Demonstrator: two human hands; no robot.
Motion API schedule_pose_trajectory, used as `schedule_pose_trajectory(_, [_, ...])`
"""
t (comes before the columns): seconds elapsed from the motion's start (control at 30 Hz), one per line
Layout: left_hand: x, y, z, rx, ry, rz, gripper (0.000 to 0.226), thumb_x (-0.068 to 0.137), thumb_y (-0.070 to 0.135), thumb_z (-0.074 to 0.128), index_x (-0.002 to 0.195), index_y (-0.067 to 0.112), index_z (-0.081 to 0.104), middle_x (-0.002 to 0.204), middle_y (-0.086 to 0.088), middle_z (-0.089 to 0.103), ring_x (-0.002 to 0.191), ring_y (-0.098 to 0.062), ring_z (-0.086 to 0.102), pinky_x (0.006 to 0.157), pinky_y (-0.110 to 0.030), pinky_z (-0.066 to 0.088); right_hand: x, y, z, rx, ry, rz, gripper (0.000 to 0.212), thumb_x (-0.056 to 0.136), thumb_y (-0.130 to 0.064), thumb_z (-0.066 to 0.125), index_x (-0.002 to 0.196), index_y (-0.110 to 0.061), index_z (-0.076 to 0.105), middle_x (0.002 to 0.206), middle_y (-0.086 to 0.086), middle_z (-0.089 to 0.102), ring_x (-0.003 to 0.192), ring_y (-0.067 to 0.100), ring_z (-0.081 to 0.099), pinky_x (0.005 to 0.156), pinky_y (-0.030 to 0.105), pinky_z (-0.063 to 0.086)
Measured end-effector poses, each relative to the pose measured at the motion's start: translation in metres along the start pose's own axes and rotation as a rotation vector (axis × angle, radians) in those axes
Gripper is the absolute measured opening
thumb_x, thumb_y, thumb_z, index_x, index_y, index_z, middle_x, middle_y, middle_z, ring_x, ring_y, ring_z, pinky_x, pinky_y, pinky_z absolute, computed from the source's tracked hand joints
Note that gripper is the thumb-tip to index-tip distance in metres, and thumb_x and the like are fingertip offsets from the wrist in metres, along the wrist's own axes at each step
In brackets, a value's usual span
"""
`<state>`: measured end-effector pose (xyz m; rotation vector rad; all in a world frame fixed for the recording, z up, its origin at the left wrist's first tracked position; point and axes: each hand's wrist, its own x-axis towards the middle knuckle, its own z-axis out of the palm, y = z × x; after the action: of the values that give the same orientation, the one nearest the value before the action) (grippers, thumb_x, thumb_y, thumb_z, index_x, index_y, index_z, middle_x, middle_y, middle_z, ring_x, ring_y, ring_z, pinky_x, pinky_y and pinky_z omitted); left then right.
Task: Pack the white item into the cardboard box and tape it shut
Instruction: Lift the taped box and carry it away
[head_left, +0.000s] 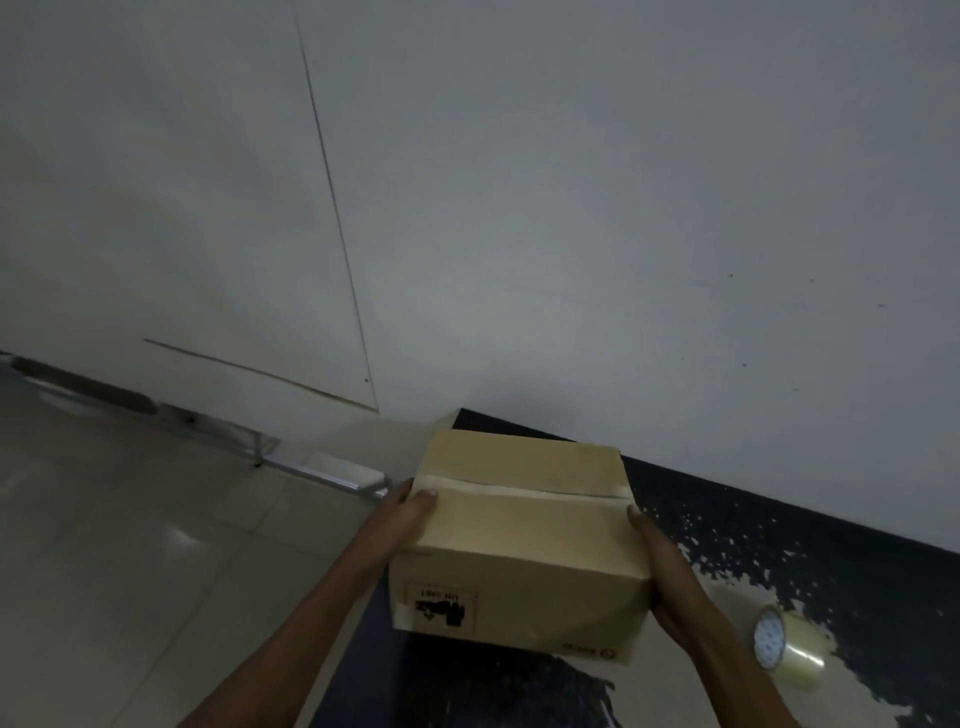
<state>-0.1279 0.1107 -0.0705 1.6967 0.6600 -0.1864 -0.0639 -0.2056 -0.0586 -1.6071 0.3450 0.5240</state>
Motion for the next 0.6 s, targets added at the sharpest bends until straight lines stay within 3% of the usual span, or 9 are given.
schedule_pose_trajectory(0.07, [-0.009,0.001,-0.010,-0.072,0.027,-0.007,0.027,0.097,0.039,0.051,0.120,0.031,0.060,0.108,-0.002,0.069,0.091,-0.021,0.068,0.065,-0.029,0.054,-0.003,-0.011,0.010,0.001,-0.053,-0.004,0.034,0.094,-0.050,0.051,0.118,-0.028,0.059,0.119,0.005,0.061,0.107,0.024,0.059,0.092,0.043,0.048])
schedule_pose_trajectory(0.2, [-0.022,0.003,-0.041,-0.145,0.056,0.017,0.028,0.096,0.037,0.051,0.119,0.028,0.064,0.110,-0.002,0.071,0.095,-0.022,0.069,0.069,-0.030,0.052,-0.008,-0.027,0.039,0.002,-0.121,-0.041,0.016,0.096,-0.040,0.052,0.105,-0.031,0.061,0.110,0.008,0.065,0.101,0.026,0.062,0.078,0.038,0.050])
schedule_pose_trajectory(0.47, [-0.029,-0.012,-0.120,-0.207,0.165,0.096,0.026,0.099,0.026,0.048,0.120,0.028,0.064,0.110,-0.003,0.071,0.100,-0.023,0.067,0.080,-0.036,0.055,-0.002,-0.036,0.126,-0.090,-0.197,-0.114,0.031,0.096,-0.037,0.049,0.126,-0.037,0.051,0.114,0.002,0.063,0.104,0.027,0.061,0.082,0.042,0.050])
schedule_pose_trajectory(0.6, [-0.027,-0.026,-0.182,-0.241,0.247,0.115,0.023,0.100,0.020,0.047,0.114,0.029,0.062,0.105,-0.002,0.070,0.096,-0.020,0.066,0.075,-0.031,0.051,-0.003,-0.041,0.200,-0.127,-0.231,-0.133,0.036,0.096,-0.037,0.048,0.132,-0.043,0.046,0.119,0.001,0.060,0.106,0.026,0.059,0.083,0.043,0.050])
